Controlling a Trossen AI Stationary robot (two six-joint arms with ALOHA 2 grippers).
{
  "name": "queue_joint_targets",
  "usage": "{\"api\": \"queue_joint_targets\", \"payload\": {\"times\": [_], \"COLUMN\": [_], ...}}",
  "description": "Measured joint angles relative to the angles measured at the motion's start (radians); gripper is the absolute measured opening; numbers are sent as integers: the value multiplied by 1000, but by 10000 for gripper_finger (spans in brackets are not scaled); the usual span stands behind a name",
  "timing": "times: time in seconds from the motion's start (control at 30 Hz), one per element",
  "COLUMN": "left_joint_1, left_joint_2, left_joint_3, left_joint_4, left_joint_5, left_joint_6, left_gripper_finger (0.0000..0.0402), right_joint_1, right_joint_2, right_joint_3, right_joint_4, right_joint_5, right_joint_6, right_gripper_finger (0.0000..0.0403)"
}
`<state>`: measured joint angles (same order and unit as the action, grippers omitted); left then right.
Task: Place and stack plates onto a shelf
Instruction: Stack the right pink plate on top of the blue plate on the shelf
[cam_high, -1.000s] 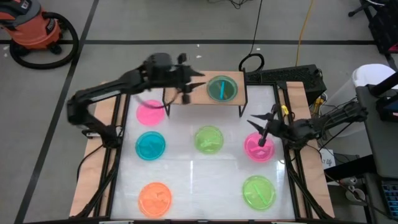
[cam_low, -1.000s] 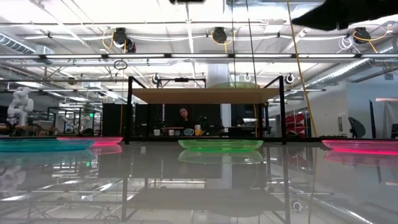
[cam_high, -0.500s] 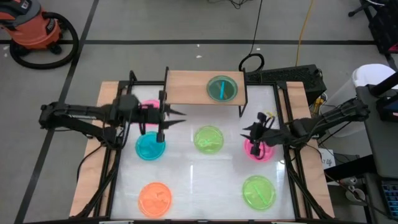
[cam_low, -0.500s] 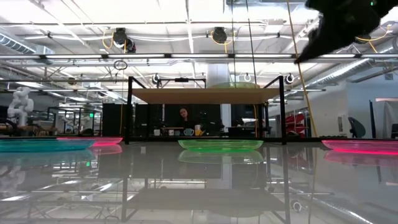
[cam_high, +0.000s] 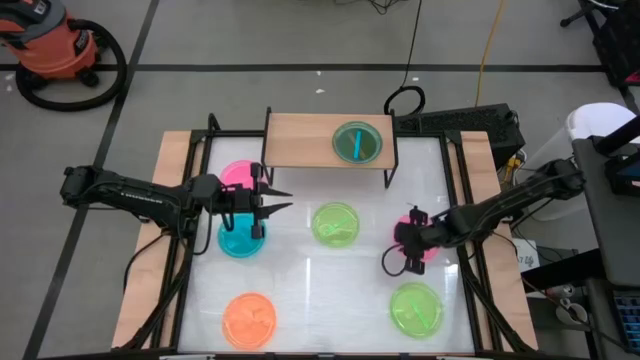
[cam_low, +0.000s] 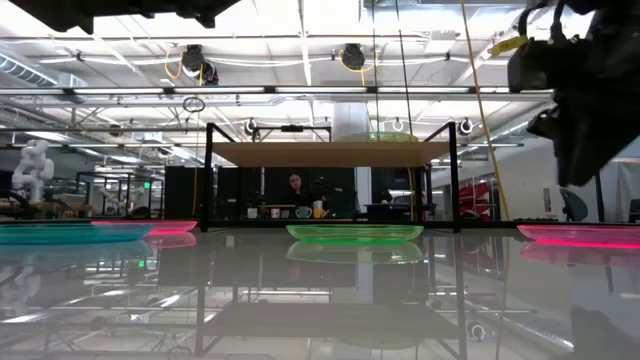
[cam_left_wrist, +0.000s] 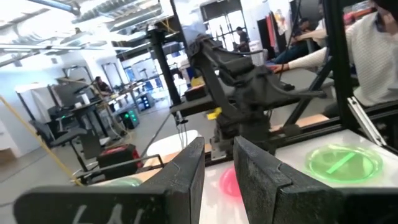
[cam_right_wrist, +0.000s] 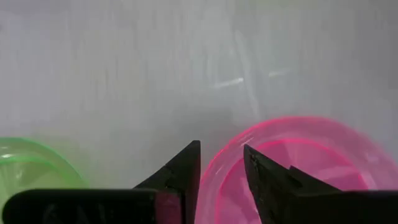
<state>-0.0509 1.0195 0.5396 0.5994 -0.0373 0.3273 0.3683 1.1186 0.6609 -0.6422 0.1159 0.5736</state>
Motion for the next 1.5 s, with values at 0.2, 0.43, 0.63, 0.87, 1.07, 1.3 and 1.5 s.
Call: {"api": "queue_joint_targets", "payload": {"times": [0.2, 0.43, 0.63, 0.87, 1.07, 1.3, 1.5], "left_joint_1": [0, 0, 0, 0, 0, 0, 0], "left_joint_2": [1, 2, 2, 2, 2, 2, 2], "left_joint_3": [1, 2, 2, 3, 3, 3, 3], "left_joint_4": [-2, -4, -6, -29, -32, -45, -48], "left_joint_5": [0, -1, 0, 0, 0, 0, 0], "left_joint_6": [-2, -23, -44, -54, -61, -68, -69], "left_gripper_finger": [92, 93, 93, 93, 93, 93, 93], "right_joint_1": [79, 150, 158, 158, 158, 158, 158], "right_joint_2": [70, 156, 203, 233, 233, 233, 233], "right_joint_3": [0, 0, 0, 0, 0, 0, 0], "right_joint_4": [-24, -36, -77, -106, -121, -140, -141], "right_joint_5": [-14, 55, 129, 149, 149, 169, 169], "right_joint_6": [84, 148, 184, 219, 219, 208, 179], "right_gripper_finger": [105, 105, 105, 105, 101, 45, 7]}}
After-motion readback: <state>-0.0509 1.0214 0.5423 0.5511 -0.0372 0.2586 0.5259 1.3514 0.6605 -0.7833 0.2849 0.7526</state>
